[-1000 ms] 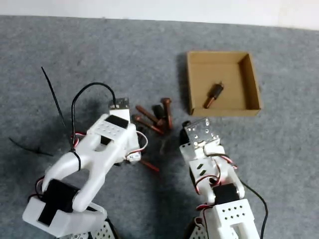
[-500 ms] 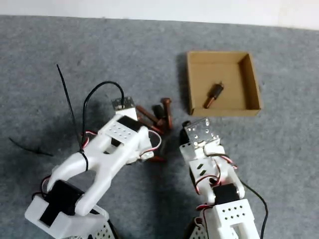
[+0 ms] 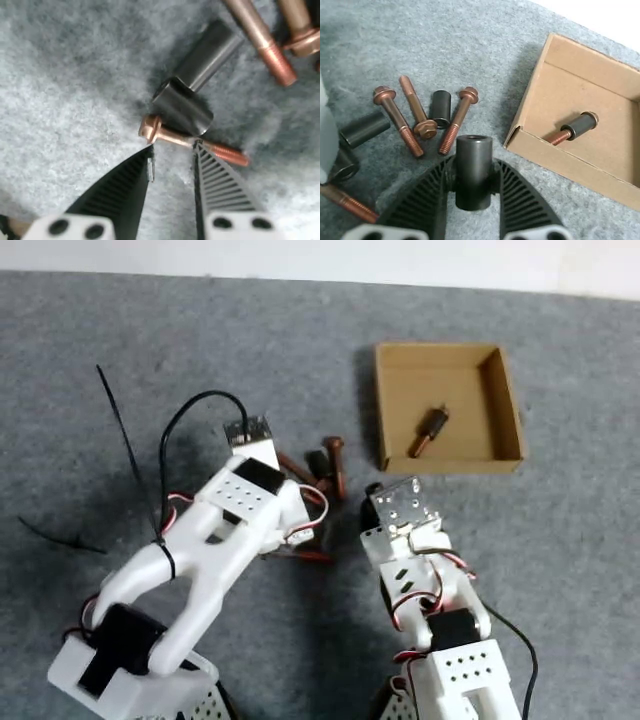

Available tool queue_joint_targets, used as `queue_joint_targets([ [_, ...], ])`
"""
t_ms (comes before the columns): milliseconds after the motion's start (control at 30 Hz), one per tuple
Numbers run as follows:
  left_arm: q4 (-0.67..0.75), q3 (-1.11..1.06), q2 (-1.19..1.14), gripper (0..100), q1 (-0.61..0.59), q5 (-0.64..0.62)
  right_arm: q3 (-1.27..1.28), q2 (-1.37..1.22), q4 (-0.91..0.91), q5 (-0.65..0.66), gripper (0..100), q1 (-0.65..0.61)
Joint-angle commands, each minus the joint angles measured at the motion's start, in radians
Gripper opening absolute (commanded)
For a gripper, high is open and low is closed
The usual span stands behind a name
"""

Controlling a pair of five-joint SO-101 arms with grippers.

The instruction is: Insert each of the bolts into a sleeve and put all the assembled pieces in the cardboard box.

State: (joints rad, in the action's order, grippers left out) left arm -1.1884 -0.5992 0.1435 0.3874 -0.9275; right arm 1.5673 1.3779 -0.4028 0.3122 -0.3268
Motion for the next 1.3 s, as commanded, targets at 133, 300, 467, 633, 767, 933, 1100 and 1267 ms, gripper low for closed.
queue_joint_targets([
  [133,0.114,-0.084,0.050,13,0.013,-0.055,-0.016,0.018,0.028,0.012,0.5,0.012],
  [300,0.193,-0.162,0.050,13,0.013,-0.057,-0.016,0.018,0.028,0.012,0.5,0.012],
  [467,0.272,-0.166,0.048,13,0.004,-0.058,-0.016,0.018,0.028,0.012,0.5,0.012],
  [633,0.368,-0.234,0.047,13,0.007,-0.058,-0.016,0.018,0.028,0.012,0.5,0.012],
  [767,0.476,-0.285,0.047,13,0.005,-0.058,-0.018,0.018,0.028,0.012,0.6,0.012],
  [933,0.523,-0.295,0.048,13,0.004,-0.058,-0.018,0.018,0.028,0.012,0.6,0.012],
  [1100,0.523,-0.295,0.048,13,0.004,-0.058,-0.018,0.018,0.028,0.012,0.6,0.012],
  [1267,0.523,-0.292,0.048,13,0.004,-0.058,-0.018,0.018,0.028,0.012,0.6,0.012],
])
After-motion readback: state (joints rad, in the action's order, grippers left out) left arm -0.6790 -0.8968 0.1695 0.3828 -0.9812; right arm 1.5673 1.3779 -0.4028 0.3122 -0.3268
